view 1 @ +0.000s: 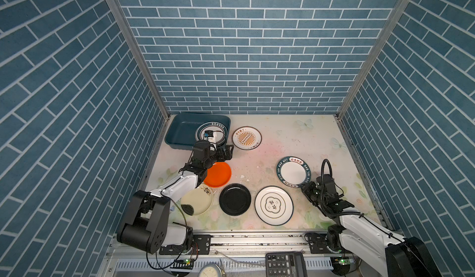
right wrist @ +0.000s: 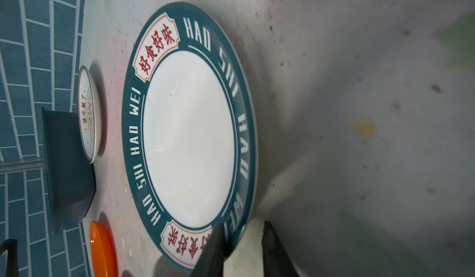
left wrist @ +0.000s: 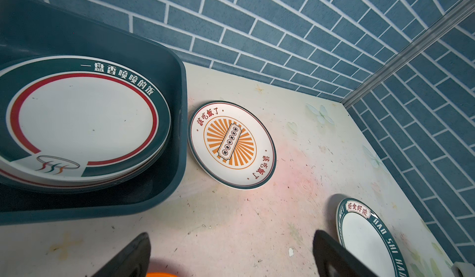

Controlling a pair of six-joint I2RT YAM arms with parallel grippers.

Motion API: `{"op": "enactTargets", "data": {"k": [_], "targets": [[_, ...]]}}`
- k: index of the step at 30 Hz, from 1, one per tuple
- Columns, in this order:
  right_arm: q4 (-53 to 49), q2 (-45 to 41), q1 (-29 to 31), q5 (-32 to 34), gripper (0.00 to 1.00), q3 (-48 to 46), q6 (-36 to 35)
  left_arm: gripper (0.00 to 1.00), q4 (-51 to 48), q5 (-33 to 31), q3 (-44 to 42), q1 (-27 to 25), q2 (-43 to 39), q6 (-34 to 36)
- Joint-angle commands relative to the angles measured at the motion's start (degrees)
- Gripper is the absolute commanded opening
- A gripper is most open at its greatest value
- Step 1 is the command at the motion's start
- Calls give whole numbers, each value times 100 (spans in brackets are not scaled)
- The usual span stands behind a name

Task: Place the plates into the plastic bin on the countertop
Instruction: 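Grip the edge of the HAO SHI HAO WEI plate with the right gripper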

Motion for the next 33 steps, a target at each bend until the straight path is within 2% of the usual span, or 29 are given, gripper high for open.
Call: {"op": "enactTargets", "data": {"k": [1, 7, 17, 25, 33], "targets": [[-211, 151, -14, 294, 22, 99, 109, 100, -99, -57, 131, -34, -116, 71], [0, 347, -21, 294, 19, 196, 96, 100, -126, -66, 78, -30, -211, 68], [252, 709, -32, 244, 18, 395, 59, 100, -222, -22, 137, -34, -256, 88], [525, 1242, -26, 8, 8, 602, 70, 100, -360, -35, 155, -34, -391, 135], [522, 1093, -37, 130, 3, 687, 86, 100, -338, 9, 102, -34, -460, 117]]}}
